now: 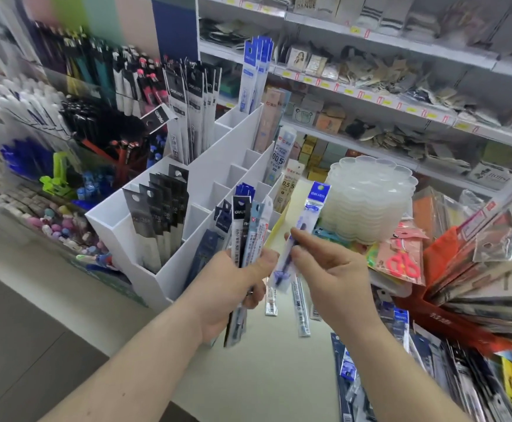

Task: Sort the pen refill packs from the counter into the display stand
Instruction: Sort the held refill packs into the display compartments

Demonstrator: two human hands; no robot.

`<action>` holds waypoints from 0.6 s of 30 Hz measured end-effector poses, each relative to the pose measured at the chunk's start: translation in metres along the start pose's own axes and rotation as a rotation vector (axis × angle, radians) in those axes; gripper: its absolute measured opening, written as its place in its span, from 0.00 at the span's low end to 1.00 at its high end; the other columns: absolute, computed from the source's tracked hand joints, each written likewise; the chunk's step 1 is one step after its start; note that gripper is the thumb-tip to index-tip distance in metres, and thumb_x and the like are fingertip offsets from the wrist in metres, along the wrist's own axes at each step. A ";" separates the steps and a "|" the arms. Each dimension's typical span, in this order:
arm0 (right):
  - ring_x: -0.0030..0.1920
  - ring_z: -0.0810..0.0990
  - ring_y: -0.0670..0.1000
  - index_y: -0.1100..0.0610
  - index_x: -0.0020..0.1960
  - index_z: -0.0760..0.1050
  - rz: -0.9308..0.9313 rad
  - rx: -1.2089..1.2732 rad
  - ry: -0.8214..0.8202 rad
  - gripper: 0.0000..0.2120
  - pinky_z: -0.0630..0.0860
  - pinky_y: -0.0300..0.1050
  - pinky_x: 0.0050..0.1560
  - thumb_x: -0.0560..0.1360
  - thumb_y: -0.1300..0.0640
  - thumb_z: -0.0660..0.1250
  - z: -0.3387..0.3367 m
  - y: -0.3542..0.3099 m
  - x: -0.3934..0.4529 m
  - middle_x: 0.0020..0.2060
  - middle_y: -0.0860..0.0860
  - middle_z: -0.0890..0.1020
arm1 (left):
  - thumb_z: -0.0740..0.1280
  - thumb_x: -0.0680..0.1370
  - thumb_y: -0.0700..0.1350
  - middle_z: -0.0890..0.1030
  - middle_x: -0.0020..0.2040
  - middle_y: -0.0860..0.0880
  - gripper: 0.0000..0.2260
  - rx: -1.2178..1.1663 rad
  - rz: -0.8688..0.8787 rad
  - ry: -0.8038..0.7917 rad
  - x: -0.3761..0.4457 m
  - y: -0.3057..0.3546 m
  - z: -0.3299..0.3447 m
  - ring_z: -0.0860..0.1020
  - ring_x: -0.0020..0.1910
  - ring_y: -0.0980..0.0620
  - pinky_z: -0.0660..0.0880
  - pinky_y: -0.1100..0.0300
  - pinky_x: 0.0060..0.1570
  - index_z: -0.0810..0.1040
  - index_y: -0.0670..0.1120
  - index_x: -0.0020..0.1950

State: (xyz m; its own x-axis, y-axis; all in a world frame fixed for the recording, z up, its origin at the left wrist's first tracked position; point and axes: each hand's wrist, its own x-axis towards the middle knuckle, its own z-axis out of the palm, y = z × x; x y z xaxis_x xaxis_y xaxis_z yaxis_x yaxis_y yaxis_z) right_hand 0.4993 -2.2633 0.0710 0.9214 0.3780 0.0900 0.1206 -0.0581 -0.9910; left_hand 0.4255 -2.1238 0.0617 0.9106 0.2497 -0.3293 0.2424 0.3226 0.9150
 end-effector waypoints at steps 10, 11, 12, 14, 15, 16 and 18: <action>0.36 0.78 0.49 0.47 0.46 0.83 -0.155 0.058 0.111 0.14 0.77 0.41 0.40 0.74 0.67 0.72 0.018 -0.010 0.043 0.36 0.49 0.82 | 0.70 0.77 0.36 0.74 0.29 0.48 0.07 0.095 0.077 0.209 -0.012 0.003 -0.025 0.67 0.24 0.54 0.65 0.66 0.23 0.80 0.45 0.41; 0.36 0.78 0.49 0.48 0.46 0.83 -0.178 0.029 0.165 0.13 0.78 0.43 0.41 0.74 0.66 0.72 0.019 -0.008 0.050 0.37 0.49 0.82 | 0.69 0.77 0.36 0.75 0.28 0.50 0.06 0.085 0.081 0.248 -0.013 0.002 -0.028 0.67 0.23 0.54 0.65 0.66 0.23 0.79 0.45 0.42; 0.38 0.79 0.49 0.48 0.46 0.83 -0.208 -0.009 0.211 0.11 0.79 0.45 0.44 0.75 0.65 0.72 0.021 -0.004 0.057 0.38 0.48 0.83 | 0.69 0.77 0.36 0.74 0.27 0.52 0.06 0.073 0.077 0.273 -0.013 0.001 -0.031 0.67 0.23 0.55 0.64 0.66 0.23 0.79 0.45 0.42; 0.43 0.81 0.44 0.49 0.49 0.83 -0.322 -0.110 0.260 0.09 0.80 0.46 0.51 0.76 0.62 0.71 0.028 0.006 0.067 0.43 0.47 0.84 | 0.69 0.78 0.36 0.73 0.26 0.54 0.06 0.041 0.059 0.281 -0.016 0.000 -0.034 0.66 0.23 0.56 0.64 0.65 0.24 0.78 0.44 0.43; 0.45 0.81 0.42 0.52 0.51 0.84 -0.403 -0.180 0.259 0.08 0.79 0.43 0.53 0.76 0.62 0.70 0.033 0.013 0.071 0.44 0.47 0.84 | 0.68 0.78 0.36 0.73 0.26 0.54 0.06 0.023 0.051 0.278 -0.017 -0.001 -0.034 0.65 0.23 0.56 0.63 0.65 0.24 0.77 0.44 0.43; 0.46 0.81 0.42 0.55 0.52 0.84 -0.490 -0.259 0.246 0.08 0.79 0.41 0.53 0.76 0.62 0.69 0.040 0.020 0.075 0.45 0.47 0.84 | 0.68 0.78 0.35 0.72 0.26 0.53 0.06 0.005 0.047 0.275 -0.017 -0.001 -0.035 0.65 0.23 0.56 0.62 0.65 0.24 0.77 0.44 0.43; 0.47 0.81 0.44 0.61 0.51 0.85 -0.606 -0.380 0.188 0.08 0.77 0.37 0.53 0.75 0.63 0.69 0.053 0.035 0.080 0.45 0.49 0.84 | 0.67 0.79 0.35 0.71 0.26 0.53 0.06 -0.020 0.046 0.266 -0.019 0.000 -0.035 0.65 0.23 0.56 0.61 0.65 0.23 0.76 0.44 0.43</action>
State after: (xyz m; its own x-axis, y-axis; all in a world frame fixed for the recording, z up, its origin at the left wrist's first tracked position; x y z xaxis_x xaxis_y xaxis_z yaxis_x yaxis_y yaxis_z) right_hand 0.5575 -2.1859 0.0380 0.6963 0.2828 0.6596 0.7164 -0.2180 -0.6628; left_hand 0.3966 -2.0963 0.0595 0.7998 0.4947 -0.3399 0.1941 0.3226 0.9264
